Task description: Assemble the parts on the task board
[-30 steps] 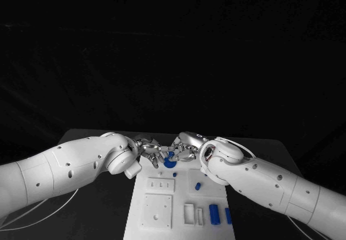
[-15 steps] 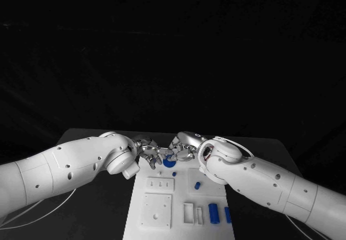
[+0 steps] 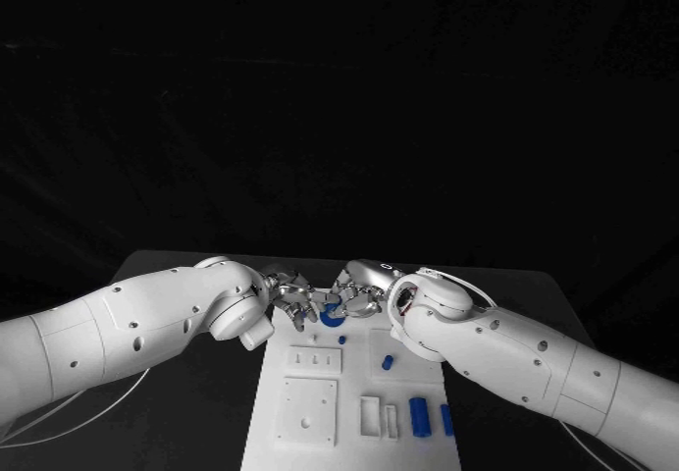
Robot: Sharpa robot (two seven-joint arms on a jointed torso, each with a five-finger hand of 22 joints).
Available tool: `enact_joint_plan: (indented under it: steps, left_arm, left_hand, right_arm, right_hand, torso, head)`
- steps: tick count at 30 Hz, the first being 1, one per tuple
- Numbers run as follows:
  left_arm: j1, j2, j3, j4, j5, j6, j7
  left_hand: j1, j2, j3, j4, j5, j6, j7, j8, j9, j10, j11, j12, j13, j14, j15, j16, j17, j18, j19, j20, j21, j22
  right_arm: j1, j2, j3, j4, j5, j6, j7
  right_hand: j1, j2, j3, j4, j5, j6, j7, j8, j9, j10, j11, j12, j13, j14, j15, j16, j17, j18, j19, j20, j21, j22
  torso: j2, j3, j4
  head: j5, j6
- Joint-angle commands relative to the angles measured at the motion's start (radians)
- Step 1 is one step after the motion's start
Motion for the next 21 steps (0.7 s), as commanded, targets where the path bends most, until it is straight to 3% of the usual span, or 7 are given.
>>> enact_joint_plan:
  steps: [1,7,21]
  left_arm:
    - [0.000,0.002,0.001,0.003,0.002,0.016,0.001]
    - [0.000,0.004,0.001,0.003,0.005,0.032,-0.002]
    - [0.000,0.013,0.001,-0.006,0.005,0.046,-0.017]
  left_hand:
    - [0.002,0.010,-0.001,-0.009,0.005,0.007,0.002,-0.006,-0.005,0.004,-0.003,0.002,-0.002,0.000,-0.001,0.002,-0.002,-0.015,-0.001,-0.007,0.004,0.001]
    - [0.016,0.024,0.000,-0.027,0.007,0.012,0.002,-0.023,-0.026,0.004,-0.002,-0.004,-0.005,0.000,0.000,-0.002,-0.005,-0.015,-0.003,-0.006,0.003,0.000]
    - [0.016,0.025,-0.005,-0.039,0.003,0.014,0.007,-0.037,-0.046,0.001,0.001,-0.015,-0.011,-0.002,0.002,-0.012,-0.011,-0.015,-0.006,-0.004,-0.001,-0.003]
  right_arm:
    - [0.000,0.002,-0.001,0.000,-0.013,0.020,-0.002]
    - [0.000,0.006,-0.001,-0.001,-0.014,0.019,-0.003]
    - [0.000,0.011,-0.001,-0.002,-0.014,0.022,-0.003]
  right_hand:
    - [-0.002,-0.003,-0.003,0.006,0.001,-0.001,-0.002,0.004,0.001,-0.007,0.000,-0.004,-0.001,0.003,-0.007,-0.004,0.001,-0.001,0.057,-0.005,-0.007,0.101]
    - [-0.003,-0.003,-0.004,0.007,0.003,-0.001,-0.002,0.004,0.001,-0.008,0.000,-0.005,-0.002,0.003,-0.007,-0.005,0.000,-0.001,0.057,-0.005,-0.008,0.101]
    - [-0.004,-0.003,-0.004,0.008,0.007,-0.001,-0.002,0.004,0.001,-0.008,0.000,-0.004,-0.001,0.003,-0.007,-0.006,0.000,-0.001,0.057,-0.005,-0.008,0.101]
  torso:
    - [0.000,0.0002,0.0007]
    - [0.000,0.0005,0.0001]
    - [0.000,0.0012,-0.0002]
  head:
    - [-0.001,-0.001]
    - [-0.001,-0.002]
    - [-0.004,-0.004]
